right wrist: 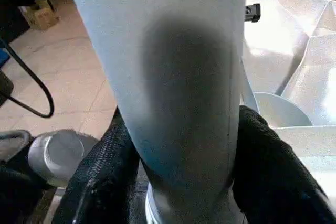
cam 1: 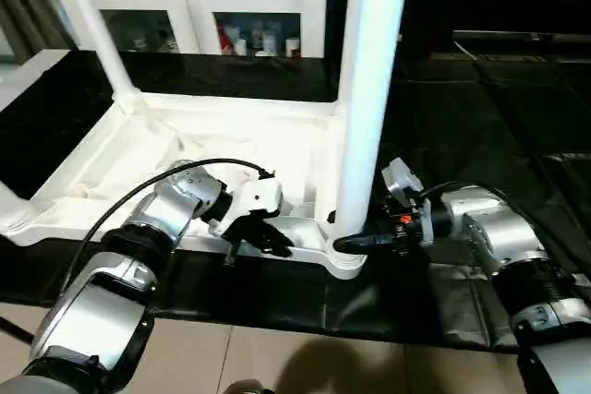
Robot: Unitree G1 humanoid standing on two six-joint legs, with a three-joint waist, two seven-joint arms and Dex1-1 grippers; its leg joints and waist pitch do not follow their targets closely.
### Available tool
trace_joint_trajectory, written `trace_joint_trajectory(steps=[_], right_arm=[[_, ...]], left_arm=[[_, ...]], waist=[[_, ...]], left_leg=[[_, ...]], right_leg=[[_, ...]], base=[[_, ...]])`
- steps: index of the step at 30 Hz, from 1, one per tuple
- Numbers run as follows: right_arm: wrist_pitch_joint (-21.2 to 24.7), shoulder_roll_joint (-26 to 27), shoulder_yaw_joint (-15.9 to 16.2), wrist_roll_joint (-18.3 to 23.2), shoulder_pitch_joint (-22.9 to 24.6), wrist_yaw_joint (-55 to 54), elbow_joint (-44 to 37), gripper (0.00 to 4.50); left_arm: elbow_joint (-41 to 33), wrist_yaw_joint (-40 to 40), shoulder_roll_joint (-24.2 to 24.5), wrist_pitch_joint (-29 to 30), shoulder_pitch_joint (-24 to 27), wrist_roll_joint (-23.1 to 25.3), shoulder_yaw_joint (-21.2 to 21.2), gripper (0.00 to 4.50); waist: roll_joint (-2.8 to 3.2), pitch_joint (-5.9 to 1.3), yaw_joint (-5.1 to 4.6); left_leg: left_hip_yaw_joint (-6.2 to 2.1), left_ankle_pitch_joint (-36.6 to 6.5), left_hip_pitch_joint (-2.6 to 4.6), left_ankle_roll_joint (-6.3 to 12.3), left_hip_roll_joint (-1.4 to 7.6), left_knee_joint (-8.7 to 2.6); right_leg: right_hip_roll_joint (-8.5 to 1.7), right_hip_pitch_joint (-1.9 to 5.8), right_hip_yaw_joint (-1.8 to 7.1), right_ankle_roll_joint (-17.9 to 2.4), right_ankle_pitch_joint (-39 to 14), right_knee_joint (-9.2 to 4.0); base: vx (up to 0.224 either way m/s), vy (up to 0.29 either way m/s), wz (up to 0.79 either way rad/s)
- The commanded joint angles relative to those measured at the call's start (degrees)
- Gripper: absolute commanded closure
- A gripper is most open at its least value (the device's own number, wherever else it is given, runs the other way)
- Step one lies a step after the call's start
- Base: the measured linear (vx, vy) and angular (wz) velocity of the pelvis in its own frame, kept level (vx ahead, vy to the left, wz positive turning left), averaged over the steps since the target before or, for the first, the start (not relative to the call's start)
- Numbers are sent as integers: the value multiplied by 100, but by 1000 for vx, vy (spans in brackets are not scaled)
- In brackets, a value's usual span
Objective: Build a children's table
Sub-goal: Rotate leg to tighten
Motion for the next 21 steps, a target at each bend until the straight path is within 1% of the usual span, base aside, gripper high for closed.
trace_joint_trajectory(steps=[1,2,3,4,5,6,7,8,9,10,11,12,13,14,15,16,17,18,19,20,21], right_arm=[[88,141,40,38,85,-249,-178,237],[131,217,-50,5,100,-606,-182,241],[131,217,-50,5,100,-606,-182,242],[198,350,-154,-26,140,-1051,-231,244],[295,527,-243,-68,198,-1554,-314,246],[340,609,-264,-93,223,-1755,-356,246],[349,624,-267,-98,229,-1792,-365,249],[585,925,-317,-241,267,-2539,-435,249],[585,925,-317,-241,267,-2539,-435,250],[715,1066,-339,-321,267,-2895,-442,250],[715,1066,-339,-321,267,-2895,-442,250],[828,1242,-349,-436,226,-3359,-377,251],[933,1499,-392,-547,123,-3932,-230,251],[968,1744,-452,-627,-27,-4462,-34,251],[1000,1917,-502,-684,-122,-4835,82,251],[1000,1917,-502,-684,-122,-4835,82,252],[996,2206,-588,-773,-374,-5448,353,252],[983,2278,-601,-828,-460,-5640,443,252],[949,2318,-605,-890,-502,-5759,482,252],[947,2320,-605,-893,-504,-5765,484,252],[924,2331,-603,-934,-514,-5815,487,252]], left_arm=[[76,412,-142,174,-106,-27,74,450],[130,552,-210,275,-161,-33,108,450],[130,552,-210,275,-161,-33,108,450],[248,878,-351,444,-278,-38,184,450],[393,1306,-534,639,-422,-51,281,450],[454,1493,-614,708,-482,-58,324,450],[464,1528,-629,721,-492,-59,332,450],[629,2067,-878,981,-668,-99,464,450],[629,2067,-878,981,-668,-99,464,450],[694,2275,-982,1107,-740,-120,521,450],[694,2275,-982,1107,-740,-120,521,450],[773,2580,-1115,1230,-828,-150,604,450],[875,2949,-1287,1358,-940,-190,699,450],[966,3287,-1437,1441,-1034,-238,795,450],[1044,3520,-1541,1495,-1104,-262,866,450],[1044,3520,-1541,1495,-1104,-262,866,450],[1149,3923,-1700,1517,-1185,-279,976,450],[1170,4000,-1740,1521,-1200,-269,991,450],[1180,4071,-1767,1533,-1209,-264,1004,450],[1180,4074,-1768,1533,-1210,-264,1004,450],[1183,4103,-1781,1544,-1214,-260,1008,450]], waist=[[-98,-413,-62],[-123,-404,-72],[-119,-395,-74],[-129,-378,-93],[-129,-367,-95],[-129,-367,-95],[-131,-352,-113],[-114,-352,-170],[-113,-343,-204],[-128,-347,-241],[-135,-349,-254],[-140,-350,-267],[-63,-342,-332],[-76,-336,-366],[-95,-328,-409],[-97,-326,-432],[-89,-318,-462],[-25,-326,-511],[-66,-351,-518],[-61,-356,-518],[-64,-376,-518]], left_leg=[[-176,-484,137,562,502,-380],[-172,-564,115,499,474,-391],[-170,-612,122,477,467,-394],[-152,-661,121,445,441,-395],[-158,-755,149,380,445,-403],[-158,-755,149,380,445,-403],[-172,-836,164,302,434,-419],[-190,-849,149,251,432,-438],[-190,-887,146,239,438,-445],[-203,-907,139,215,431,-457],[-197,-919,143,221,413,-453],[-196,-930,145,237,408,-450],[-196,-910,140,235,395,-448],[-201,-941,144,194,400,-458],[-207,-1047,161,137,365,-465],[-195,-1071,171,134,349,-458],[-186,-1088,189,167,329,-456],[-203,-1092,180,162,349,-476],[-207,-987,166,210,355,-475],[-203,-926,167,250,354,-475],[-197,-760,142,345,352,-464]], right_leg=[[-631,303,464,-693,-1220,-419],[-641,322,458,-656,-1419,-437],[-636,316,455,-633,-1529,-448],[-619,308,459,-565,-1720,-487],[-630,291,456,-538,-1913,-517],[-630,291,456,-538,-1913,-517],[-638,293,442,-470,-2153,-554],[-630,313,431,-386,-2246,-565],[-621,306,433,-394,-2237,-576],[-631,323,429,-397,-2209,-573],[-644,330,427,-389,-2214,-585],[-654,338,432,-392,-2218,-589],[-631,328,433,-432,-2129,-599],[-626,324,428,-458,-2130,-596],[-624,343,396,-445,-2295,-629],[-627,337,401,-431,-2360,-643],[-631,340,394,-405,-2461,-679],[-610,359,388,-406,-2342,-684],[-607,384,400,-439,-2059,-648],[-609,375,412,-482,-1916,-627],[-616,405,428,-559,-1606,-582]], base=[[0,0,0],[0,0,0],[0,0,0],[0,0,0],[0,0,0],[0,0,0],[0,0,0],[0,0,0],[0,0,0],[0,0,0],[0,0,0],[0,0,0],[0,0,0],[0,0,0],[0,0,0],[0,0,0],[0,0,0],[0,0,0],[0,0,0],[0,0,0],[0,0,0]])
